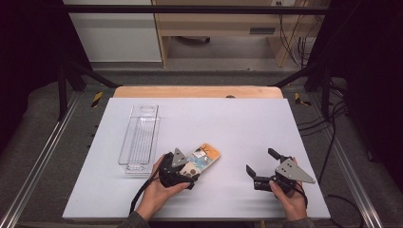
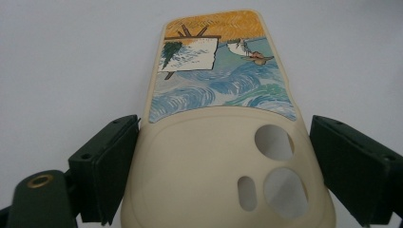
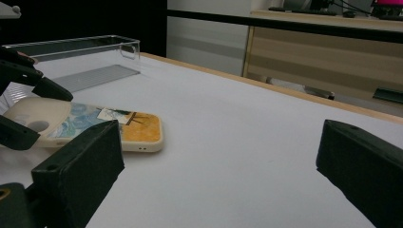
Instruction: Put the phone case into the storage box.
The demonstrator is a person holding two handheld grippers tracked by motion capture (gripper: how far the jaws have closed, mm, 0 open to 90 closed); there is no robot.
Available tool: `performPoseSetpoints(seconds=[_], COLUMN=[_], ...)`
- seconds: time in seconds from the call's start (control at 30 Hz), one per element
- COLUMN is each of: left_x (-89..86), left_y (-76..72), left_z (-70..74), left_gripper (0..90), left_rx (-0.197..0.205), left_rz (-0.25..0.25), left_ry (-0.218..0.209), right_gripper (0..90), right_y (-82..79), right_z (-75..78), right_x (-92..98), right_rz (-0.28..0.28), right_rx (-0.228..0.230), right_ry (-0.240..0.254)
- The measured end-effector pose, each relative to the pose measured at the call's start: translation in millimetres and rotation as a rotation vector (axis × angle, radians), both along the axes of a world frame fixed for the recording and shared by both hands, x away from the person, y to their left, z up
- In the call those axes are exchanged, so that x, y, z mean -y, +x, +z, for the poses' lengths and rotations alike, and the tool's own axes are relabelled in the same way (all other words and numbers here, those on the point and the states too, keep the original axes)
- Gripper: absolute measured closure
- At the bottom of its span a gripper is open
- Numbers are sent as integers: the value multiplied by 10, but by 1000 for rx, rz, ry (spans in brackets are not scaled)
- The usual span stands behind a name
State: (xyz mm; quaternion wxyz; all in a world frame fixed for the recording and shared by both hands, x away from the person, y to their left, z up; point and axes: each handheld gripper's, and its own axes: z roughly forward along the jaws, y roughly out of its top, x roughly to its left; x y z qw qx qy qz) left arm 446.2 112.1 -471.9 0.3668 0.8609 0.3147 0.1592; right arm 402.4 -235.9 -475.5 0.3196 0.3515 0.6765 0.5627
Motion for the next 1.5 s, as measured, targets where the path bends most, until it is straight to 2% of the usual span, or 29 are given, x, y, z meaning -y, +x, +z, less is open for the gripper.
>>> performPoseSetpoints(seconds=[0.2, 0.37, 0.63, 1.0, 1.07, 1.37, 1.5], left_x=[-1, 16, 84, 65, 63, 45, 34], left_y=[5, 5, 30, 116, 139, 245, 288], left_z=[41, 140, 343, 582, 619, 796, 865], left_gripper=[114, 115, 115, 114, 114, 114, 114], left_rx=[14, 28, 49, 60, 59, 72, 76], left_rz=[-1, -10, -42, -68, -78, -112, -121], left_ry=[-13, -33, -58, -91, -96, -108, -101], right_gripper=[19, 19, 18, 22, 29, 60, 62], right_y=[-1, -10, -32, -38, -28, 96, 161], right_z=[5, 15, 34, 68, 80, 201, 311], right_x=[-3, -30, -123, -215, -241, -371, -454], right_rz=[2, 4, 12, 3, -9, -44, -36], right_rx=[5, 8, 24, 42, 45, 24, 58], right_ry=[-1, -8, -61, -121, -137, -273, -348])
